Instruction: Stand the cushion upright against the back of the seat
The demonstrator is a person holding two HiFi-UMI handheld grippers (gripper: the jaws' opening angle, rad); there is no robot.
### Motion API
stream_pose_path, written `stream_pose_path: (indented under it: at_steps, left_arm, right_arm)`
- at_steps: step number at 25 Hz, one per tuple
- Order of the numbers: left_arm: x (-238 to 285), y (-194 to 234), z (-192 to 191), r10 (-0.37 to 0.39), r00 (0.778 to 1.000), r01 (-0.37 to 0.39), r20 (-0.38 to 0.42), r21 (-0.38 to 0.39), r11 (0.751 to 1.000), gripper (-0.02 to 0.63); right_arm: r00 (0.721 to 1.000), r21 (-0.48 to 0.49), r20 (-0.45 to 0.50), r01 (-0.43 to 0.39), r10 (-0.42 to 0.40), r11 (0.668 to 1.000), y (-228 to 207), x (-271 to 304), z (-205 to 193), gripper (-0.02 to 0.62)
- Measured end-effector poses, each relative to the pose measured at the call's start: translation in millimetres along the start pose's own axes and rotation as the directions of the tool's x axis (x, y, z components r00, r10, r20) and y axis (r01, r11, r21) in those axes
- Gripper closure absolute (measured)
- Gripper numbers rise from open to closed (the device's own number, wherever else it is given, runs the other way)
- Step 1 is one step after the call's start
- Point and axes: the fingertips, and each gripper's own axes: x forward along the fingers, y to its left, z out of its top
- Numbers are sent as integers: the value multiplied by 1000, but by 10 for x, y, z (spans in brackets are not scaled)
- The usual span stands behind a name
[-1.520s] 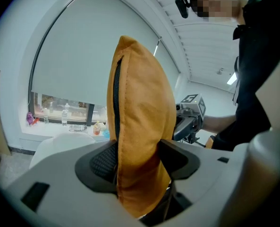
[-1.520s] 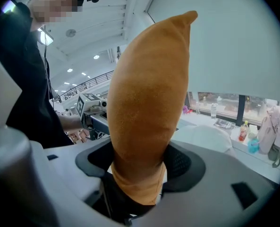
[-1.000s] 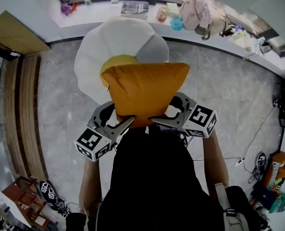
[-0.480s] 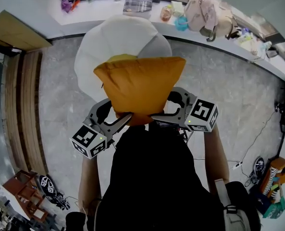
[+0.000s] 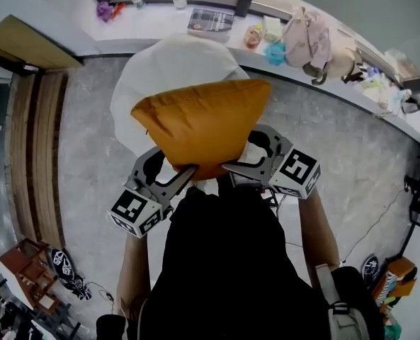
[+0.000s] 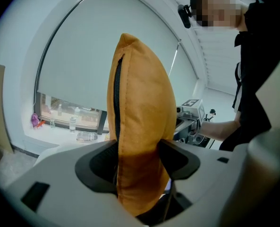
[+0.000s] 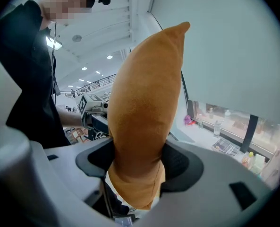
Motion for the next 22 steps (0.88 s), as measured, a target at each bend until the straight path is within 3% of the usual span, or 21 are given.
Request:
stream_pose_path:
  at_steps: [14,18,22]
  left_arm:
    - [944,267,273,166,986,-167,-23,-52,985,316]
    - [1037,382,272,182,983,-183,-17,-91,979,314]
    - [1098,514,164,197,979,-200,-53,-64,978,314]
  right_arm:
    - [999,59,47,17,-19,998,-1142,-262,-60,272]
    - [997,72,67,31,-36,997,-1291,-218,-54,273]
    - [999,62,37,32,-35,998,-1355,-98,-166,288]
